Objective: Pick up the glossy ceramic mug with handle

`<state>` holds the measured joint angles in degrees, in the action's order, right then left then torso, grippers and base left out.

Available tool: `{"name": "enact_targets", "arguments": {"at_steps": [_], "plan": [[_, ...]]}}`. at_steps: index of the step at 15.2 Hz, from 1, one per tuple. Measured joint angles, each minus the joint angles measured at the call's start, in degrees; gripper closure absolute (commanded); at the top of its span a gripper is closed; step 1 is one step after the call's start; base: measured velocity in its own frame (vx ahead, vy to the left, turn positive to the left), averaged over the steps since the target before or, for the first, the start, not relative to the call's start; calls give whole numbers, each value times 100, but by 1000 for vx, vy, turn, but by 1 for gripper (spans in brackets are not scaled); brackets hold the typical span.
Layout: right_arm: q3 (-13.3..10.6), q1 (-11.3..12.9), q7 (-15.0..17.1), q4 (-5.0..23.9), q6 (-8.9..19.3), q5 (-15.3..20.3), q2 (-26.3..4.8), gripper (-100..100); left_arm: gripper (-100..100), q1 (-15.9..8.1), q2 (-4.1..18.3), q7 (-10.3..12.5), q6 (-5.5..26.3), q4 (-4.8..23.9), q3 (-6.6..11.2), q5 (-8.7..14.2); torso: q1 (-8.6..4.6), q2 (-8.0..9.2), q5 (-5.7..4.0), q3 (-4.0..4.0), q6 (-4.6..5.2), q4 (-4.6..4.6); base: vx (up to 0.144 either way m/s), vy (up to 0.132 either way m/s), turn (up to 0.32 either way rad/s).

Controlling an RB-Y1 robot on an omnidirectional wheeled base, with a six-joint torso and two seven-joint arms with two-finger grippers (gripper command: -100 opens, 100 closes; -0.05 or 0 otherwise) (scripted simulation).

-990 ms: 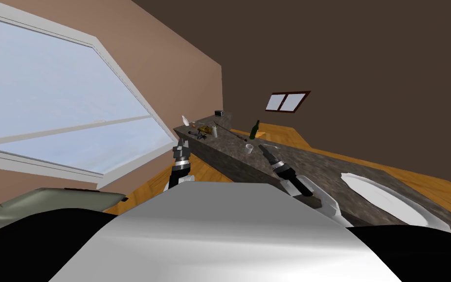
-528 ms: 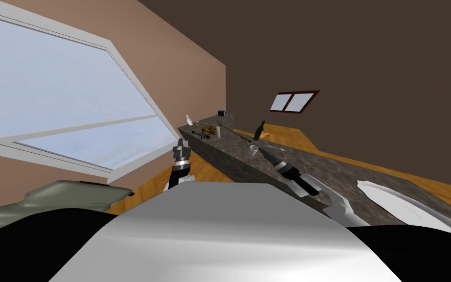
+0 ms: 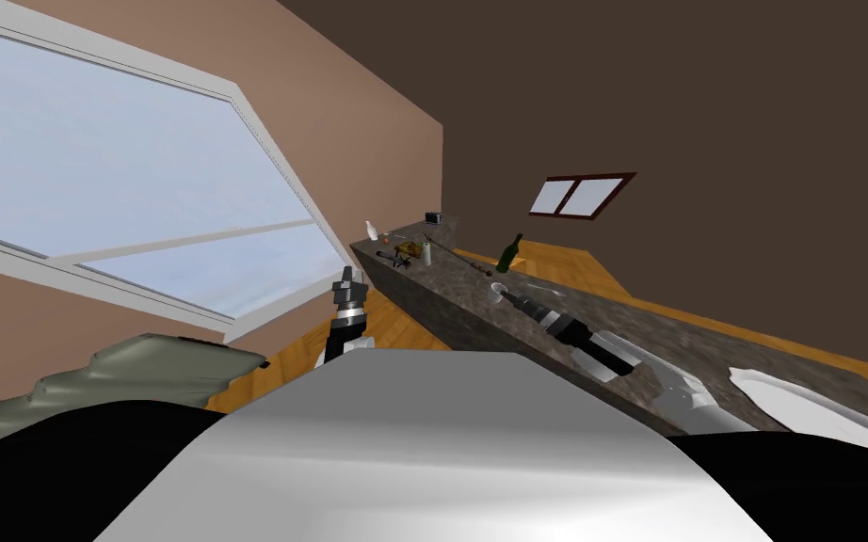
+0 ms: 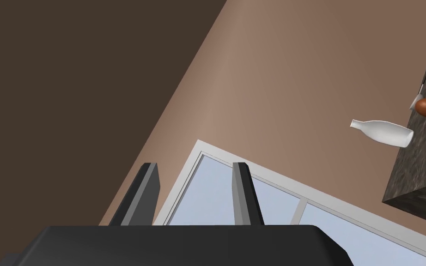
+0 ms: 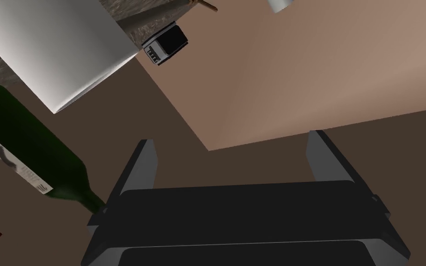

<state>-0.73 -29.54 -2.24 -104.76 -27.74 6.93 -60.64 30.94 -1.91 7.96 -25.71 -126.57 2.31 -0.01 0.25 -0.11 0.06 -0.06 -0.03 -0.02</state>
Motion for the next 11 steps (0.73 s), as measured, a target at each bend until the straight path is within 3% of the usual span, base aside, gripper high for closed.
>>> {"name": "enact_targets", "arguments": {"at_steps": [11], "plan": [[-197,-171,-113,634,-188,309,-1318,-100,0,1,0,0,0,0,1,0,0,-1,1,-1,3,0,31,47,89]]}}
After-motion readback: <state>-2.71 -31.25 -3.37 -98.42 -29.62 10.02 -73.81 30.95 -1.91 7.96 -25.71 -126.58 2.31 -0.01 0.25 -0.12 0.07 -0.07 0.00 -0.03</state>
